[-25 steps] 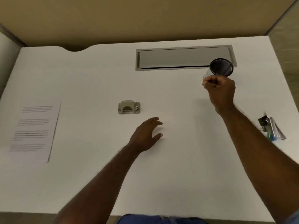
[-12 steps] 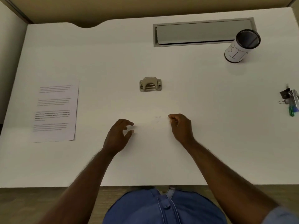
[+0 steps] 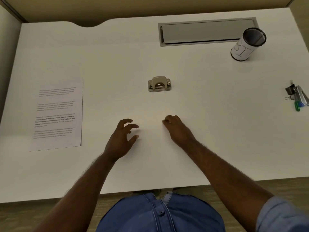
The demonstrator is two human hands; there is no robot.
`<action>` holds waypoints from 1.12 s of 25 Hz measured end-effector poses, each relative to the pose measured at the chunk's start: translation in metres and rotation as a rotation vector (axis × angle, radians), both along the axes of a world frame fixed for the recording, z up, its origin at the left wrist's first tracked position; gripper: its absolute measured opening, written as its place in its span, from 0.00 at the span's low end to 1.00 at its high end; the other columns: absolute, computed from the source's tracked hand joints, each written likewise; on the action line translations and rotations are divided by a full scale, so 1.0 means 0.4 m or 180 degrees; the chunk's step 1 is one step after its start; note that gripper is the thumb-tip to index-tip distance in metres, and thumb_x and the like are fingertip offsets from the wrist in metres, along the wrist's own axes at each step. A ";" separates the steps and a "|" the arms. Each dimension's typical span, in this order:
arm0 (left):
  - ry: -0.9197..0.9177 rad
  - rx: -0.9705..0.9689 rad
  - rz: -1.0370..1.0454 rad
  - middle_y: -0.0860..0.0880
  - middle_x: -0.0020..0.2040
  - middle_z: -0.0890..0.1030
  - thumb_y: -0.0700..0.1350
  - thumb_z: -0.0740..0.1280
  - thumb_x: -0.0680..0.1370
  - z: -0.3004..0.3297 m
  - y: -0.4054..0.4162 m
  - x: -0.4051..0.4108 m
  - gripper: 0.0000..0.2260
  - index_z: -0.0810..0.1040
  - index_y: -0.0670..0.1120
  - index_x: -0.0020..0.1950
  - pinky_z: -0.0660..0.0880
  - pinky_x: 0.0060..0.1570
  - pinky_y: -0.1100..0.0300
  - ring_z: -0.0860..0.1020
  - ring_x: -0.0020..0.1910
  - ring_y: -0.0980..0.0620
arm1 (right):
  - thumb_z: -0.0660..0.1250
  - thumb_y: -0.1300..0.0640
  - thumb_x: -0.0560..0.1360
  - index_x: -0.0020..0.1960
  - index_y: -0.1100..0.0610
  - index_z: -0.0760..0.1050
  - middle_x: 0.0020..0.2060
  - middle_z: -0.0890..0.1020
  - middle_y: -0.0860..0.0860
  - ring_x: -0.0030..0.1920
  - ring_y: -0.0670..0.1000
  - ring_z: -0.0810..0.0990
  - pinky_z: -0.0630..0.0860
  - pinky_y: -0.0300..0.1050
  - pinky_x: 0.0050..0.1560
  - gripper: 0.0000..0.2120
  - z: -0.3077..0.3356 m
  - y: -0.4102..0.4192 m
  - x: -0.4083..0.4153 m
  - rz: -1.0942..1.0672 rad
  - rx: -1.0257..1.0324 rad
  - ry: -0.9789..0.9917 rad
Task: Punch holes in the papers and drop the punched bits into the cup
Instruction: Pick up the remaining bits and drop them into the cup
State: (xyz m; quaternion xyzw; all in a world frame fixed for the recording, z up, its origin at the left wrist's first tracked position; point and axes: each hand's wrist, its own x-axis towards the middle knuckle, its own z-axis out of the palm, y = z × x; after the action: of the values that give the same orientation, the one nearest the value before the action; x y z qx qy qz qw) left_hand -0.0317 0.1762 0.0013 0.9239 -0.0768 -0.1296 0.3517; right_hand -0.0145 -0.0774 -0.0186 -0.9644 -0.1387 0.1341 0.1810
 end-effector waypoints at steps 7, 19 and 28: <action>-0.0043 0.0023 0.0123 0.51 0.73 0.62 0.44 0.73 0.73 -0.003 0.029 0.013 0.20 0.73 0.52 0.63 0.77 0.42 0.59 0.77 0.47 0.54 | 0.69 0.70 0.70 0.54 0.64 0.79 0.51 0.81 0.59 0.50 0.55 0.80 0.75 0.41 0.54 0.13 0.011 -0.052 0.011 -0.1768 0.1352 -0.0041; -0.0027 -0.0070 -0.0016 0.51 0.68 0.70 0.44 0.72 0.74 -0.007 -0.008 0.009 0.16 0.76 0.50 0.60 0.78 0.49 0.53 0.78 0.51 0.51 | 0.65 0.66 0.74 0.50 0.59 0.78 0.46 0.80 0.54 0.47 0.53 0.80 0.78 0.46 0.51 0.07 0.004 -0.026 0.015 -0.1112 0.1240 0.0027; 0.0077 0.0453 -0.0209 0.50 0.63 0.74 0.48 0.69 0.75 -0.029 -0.135 0.035 0.20 0.73 0.52 0.67 0.66 0.60 0.51 0.70 0.63 0.47 | 0.79 0.59 0.63 0.48 0.60 0.83 0.41 0.79 0.53 0.42 0.46 0.76 0.66 0.21 0.44 0.15 -0.015 -0.063 0.045 -0.1530 0.1498 0.0310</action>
State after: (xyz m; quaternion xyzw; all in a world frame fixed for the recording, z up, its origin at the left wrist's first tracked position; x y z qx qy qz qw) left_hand -0.0178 0.1221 -0.0103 0.9419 -0.0934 -0.1573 0.2815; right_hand 0.0034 -0.1026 -0.0246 -0.8937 0.0743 0.0978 0.4315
